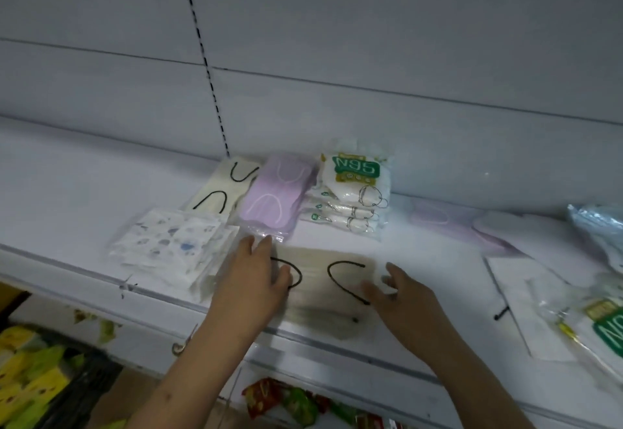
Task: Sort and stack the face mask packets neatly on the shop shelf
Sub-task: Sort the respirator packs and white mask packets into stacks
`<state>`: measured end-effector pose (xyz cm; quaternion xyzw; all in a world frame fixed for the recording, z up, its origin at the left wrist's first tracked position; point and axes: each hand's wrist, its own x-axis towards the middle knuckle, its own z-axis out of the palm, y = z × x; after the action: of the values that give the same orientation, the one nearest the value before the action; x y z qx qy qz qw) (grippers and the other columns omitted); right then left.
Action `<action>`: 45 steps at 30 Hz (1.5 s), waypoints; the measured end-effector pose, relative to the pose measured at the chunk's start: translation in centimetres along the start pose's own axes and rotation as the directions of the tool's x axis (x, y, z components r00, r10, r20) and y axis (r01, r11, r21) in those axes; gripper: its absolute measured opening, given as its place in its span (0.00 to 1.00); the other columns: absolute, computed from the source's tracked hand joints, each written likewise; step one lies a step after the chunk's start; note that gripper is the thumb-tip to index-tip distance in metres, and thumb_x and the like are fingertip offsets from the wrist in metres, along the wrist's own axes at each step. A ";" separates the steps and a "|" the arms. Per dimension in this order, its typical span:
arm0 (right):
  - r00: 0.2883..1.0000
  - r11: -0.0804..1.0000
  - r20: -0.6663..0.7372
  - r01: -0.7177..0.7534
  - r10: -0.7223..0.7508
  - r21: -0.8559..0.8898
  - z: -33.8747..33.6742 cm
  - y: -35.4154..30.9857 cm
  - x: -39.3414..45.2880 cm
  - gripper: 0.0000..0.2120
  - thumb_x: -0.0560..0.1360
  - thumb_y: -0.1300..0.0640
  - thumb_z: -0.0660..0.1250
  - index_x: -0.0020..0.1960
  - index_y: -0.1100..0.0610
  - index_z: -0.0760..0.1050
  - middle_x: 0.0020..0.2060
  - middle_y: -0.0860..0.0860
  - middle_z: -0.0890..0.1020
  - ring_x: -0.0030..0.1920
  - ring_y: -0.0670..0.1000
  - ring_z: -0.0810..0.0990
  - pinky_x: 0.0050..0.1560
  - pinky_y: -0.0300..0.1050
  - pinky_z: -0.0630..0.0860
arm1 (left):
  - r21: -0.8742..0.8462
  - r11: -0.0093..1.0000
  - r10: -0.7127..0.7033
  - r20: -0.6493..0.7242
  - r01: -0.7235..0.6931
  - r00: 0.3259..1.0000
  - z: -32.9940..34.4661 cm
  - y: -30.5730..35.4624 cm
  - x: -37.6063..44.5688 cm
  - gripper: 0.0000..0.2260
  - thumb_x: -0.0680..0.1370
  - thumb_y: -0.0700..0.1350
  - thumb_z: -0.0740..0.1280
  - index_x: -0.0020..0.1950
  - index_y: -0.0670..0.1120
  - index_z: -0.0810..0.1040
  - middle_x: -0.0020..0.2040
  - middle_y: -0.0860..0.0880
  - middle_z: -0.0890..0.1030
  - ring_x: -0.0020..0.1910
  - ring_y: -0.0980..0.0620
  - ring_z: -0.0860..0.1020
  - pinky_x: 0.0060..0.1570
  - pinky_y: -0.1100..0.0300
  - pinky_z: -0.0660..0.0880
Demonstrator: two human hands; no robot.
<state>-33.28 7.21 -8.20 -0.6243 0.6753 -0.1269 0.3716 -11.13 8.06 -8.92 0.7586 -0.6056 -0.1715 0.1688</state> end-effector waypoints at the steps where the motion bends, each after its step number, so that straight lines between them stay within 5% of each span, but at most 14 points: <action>1: 0.999 1.000 -0.038 -0.019 0.019 0.015 -0.5 0.1 0.1 0.34 0.79 0.40 0.61 0.79 0.55 0.56 0.72 0.51 0.71 0.64 0.49 0.75 0.55 0.37 0.66 | 0.013 0.999 0.037 -0.010 -0.037 0.999 -0.4 0.4 0.1 0.23 0.81 0.51 0.63 0.75 0.46 0.66 0.74 0.44 0.66 0.66 0.43 0.72 0.61 0.53 0.71; 7: 0.939 0.998 -0.340 -0.036 0.052 0.053 -4.8 1.2 -0.4 0.32 0.80 0.41 0.61 0.78 0.55 0.61 0.73 0.51 0.71 0.70 0.51 0.72 0.68 0.44 0.66 | -0.018 0.960 0.277 -0.098 -0.280 0.956 -1.9 4.7 0.9 0.21 0.81 0.51 0.63 0.73 0.47 0.71 0.70 0.46 0.72 0.64 0.44 0.74 0.58 0.51 0.73; 11: 0.838 0.988 -0.546 0.097 -0.014 0.124 -8.7 2.2 -0.1 0.30 0.79 0.44 0.63 0.77 0.54 0.63 0.73 0.50 0.69 0.71 0.51 0.71 0.72 0.49 0.67 | -0.174 0.883 0.436 -0.034 -0.435 0.899 0.8 9.4 1.6 0.19 0.80 0.51 0.65 0.71 0.52 0.72 0.69 0.52 0.72 0.67 0.51 0.71 0.63 0.58 0.68; 16: 0.657 0.991 -0.742 0.073 -0.135 -0.115 -15.2 6.4 0.5 0.28 0.80 0.47 0.64 0.76 0.56 0.65 0.72 0.55 0.71 0.71 0.55 0.69 0.70 0.47 0.64 | -0.358 0.736 0.642 0.100 -0.574 0.760 7.4 16.2 0.3 0.17 0.80 0.48 0.66 0.69 0.52 0.73 0.66 0.55 0.73 0.60 0.60 0.73 0.55 0.73 0.62; 18: 0.682 0.980 -0.717 -0.006 -0.142 -0.200 -16.8 9.3 0.9 0.28 0.80 0.48 0.65 0.76 0.56 0.64 0.71 0.56 0.71 0.70 0.56 0.69 0.68 0.47 0.65 | -0.423 0.737 0.632 0.157 -0.526 0.759 9.7 18.2 -0.1 0.18 0.80 0.47 0.66 0.70 0.52 0.72 0.67 0.55 0.74 0.57 0.62 0.71 0.55 0.72 0.63; 22: 0.857 0.887 -0.513 -0.203 -0.044 -0.415 -16.6 15.0 2.8 0.35 0.77 0.44 0.66 0.78 0.55 0.59 0.73 0.54 0.67 0.70 0.57 0.68 0.67 0.50 0.68 | -0.368 0.797 0.570 0.197 -0.479 0.798 13.2 21.4 1.4 0.18 0.81 0.44 0.63 0.72 0.47 0.71 0.69 0.49 0.73 0.65 0.54 0.73 0.59 0.69 0.64; 24: 0.881 0.860 -0.473 -0.258 0.023 -0.440 -16.4 17.0 3.7 0.28 0.77 0.44 0.65 0.74 0.53 0.65 0.68 0.54 0.73 0.66 0.56 0.73 0.62 0.50 0.74 | -0.324 0.834 0.523 0.207 -0.446 0.827 14.2 23.1 2.6 0.18 0.82 0.44 0.62 0.72 0.46 0.71 0.70 0.47 0.73 0.68 0.50 0.72 0.64 0.63 0.65; 26: 0.841 0.857 -0.537 -0.317 0.056 -0.406 -16.9 18.4 4.3 0.16 0.79 0.46 0.61 0.62 0.53 0.74 0.56 0.53 0.80 0.56 0.55 0.79 0.51 0.47 0.77 | -0.323 0.857 0.483 0.233 -0.401 0.844 15.0 24.5 3.5 0.18 0.82 0.44 0.62 0.72 0.45 0.71 0.69 0.47 0.73 0.67 0.49 0.73 0.61 0.63 0.66; 29: 0.787 0.874 -0.616 -0.329 0.045 -0.356 -17.9 19.8 4.3 0.13 0.81 0.49 0.58 0.53 0.53 0.78 0.46 0.51 0.83 0.47 0.52 0.80 0.41 0.43 0.70 | -0.280 0.878 0.450 0.209 -0.388 0.868 16.2 25.8 5.1 0.16 0.80 0.40 0.63 0.68 0.42 0.75 0.67 0.45 0.75 0.65 0.46 0.74 0.57 0.62 0.67; 32: 0.718 0.969 -0.693 -0.213 0.068 -0.125 -19.4 21.0 3.9 0.10 0.80 0.50 0.61 0.47 0.52 0.78 0.40 0.49 0.81 0.41 0.50 0.79 0.35 0.40 0.67 | -0.098 0.899 0.439 0.186 -0.428 0.879 16.8 26.5 7.4 0.20 0.76 0.37 0.63 0.68 0.40 0.74 0.67 0.40 0.74 0.66 0.41 0.72 0.61 0.55 0.70; 35: 0.679 0.984 -0.722 -0.005 0.134 0.178 -21.0 21.6 3.3 0.07 0.79 0.54 0.63 0.45 0.54 0.78 0.38 0.47 0.80 0.37 0.43 0.75 0.33 0.31 0.66 | 0.119 0.868 0.435 0.289 -0.482 0.853 16.6 27.0 9.1 0.26 0.74 0.45 0.66 0.72 0.44 0.71 0.71 0.43 0.72 0.70 0.43 0.70 0.65 0.53 0.69; 39: 0.683 0.926 -0.713 0.146 0.161 0.349 -22.2 22.1 2.6 0.08 0.80 0.56 0.63 0.45 0.56 0.77 0.38 0.47 0.80 0.38 0.41 0.75 0.34 0.29 0.68 | 0.372 0.742 0.505 0.239 -0.558 0.830 16.6 26.3 10.2 0.18 0.70 0.56 0.55 0.50 0.51 0.79 0.50 0.48 0.80 0.50 0.43 0.79 0.44 0.56 0.70; 45: 0.726 0.823 -0.660 0.246 0.193 0.512 -21.8 23.3 1.7 0.09 0.81 0.56 0.62 0.44 0.57 0.76 0.38 0.55 0.79 0.37 0.52 0.76 0.40 0.47 0.73 | 0.287 0.900 0.341 0.003 -0.327 0.940 13.0 25.5 9.3 0.09 0.77 0.50 0.65 0.40 0.46 0.78 0.40 0.47 0.81 0.45 0.43 0.80 0.40 0.56 0.72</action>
<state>-65.03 3.62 -8.46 -0.4024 0.6849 -0.5485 0.2611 -37.20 -7.05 -9.10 0.6636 -0.7407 -0.0337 0.0998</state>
